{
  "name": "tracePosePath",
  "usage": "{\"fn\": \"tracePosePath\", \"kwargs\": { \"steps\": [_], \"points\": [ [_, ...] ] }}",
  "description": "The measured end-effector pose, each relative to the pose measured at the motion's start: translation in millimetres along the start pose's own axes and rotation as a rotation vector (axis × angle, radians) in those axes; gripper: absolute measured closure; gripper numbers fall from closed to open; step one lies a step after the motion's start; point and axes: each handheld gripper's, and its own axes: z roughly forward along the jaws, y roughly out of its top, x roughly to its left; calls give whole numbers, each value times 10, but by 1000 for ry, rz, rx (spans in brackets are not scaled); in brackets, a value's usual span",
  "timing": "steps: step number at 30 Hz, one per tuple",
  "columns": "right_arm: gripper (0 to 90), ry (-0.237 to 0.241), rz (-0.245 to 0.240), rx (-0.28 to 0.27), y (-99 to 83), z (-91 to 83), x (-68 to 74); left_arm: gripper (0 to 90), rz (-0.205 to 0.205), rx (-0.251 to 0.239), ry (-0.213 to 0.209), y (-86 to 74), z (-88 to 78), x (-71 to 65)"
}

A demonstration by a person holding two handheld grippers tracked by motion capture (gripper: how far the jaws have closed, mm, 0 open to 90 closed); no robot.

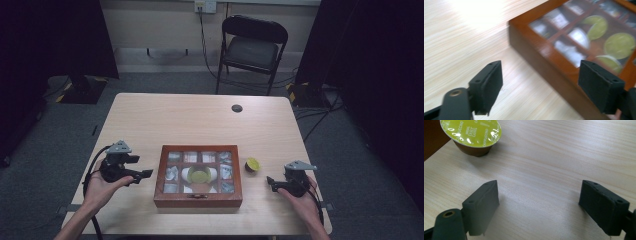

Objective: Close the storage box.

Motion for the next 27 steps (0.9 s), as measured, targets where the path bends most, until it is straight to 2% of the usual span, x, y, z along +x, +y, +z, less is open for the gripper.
{"fn": "tracePosePath", "kwargs": {
  "steps": [4,7,11,13,14,17,19,21,23,25,27],
  "points": [
    [152,0,0,1,0,-1,0,168,-56,13,46,-114,-27,185],
    [151,-1,1,1,0,0,0,169,-90,32,47,-182,-9,294],
    [151,-1,1,1,0,-1,0,170,-92,82,73,-260,27,365],
    [151,-1,1,1,0,0,0,171,-80,89,117,-313,49,391],
    [151,-1,1,1,0,0,0,171,-92,97,133,-341,67,409],
    [151,-1,1,1,0,0,0,175,-113,120,140,-428,103,468],
    [151,-1,1,1,0,0,0,176,-102,140,144,-479,125,510],
    [151,-1,1,1,0,0,0,176,-110,180,146,-509,152,550],
    [151,-1,1,1,0,0,0,176,-109,182,178,-528,154,580],
    [151,-1,1,1,0,0,0,174,-136,152,220,-537,140,614],
    [151,-1,1,1,0,0,0,174,-151,163,230,-555,146,646]
  ]
}}
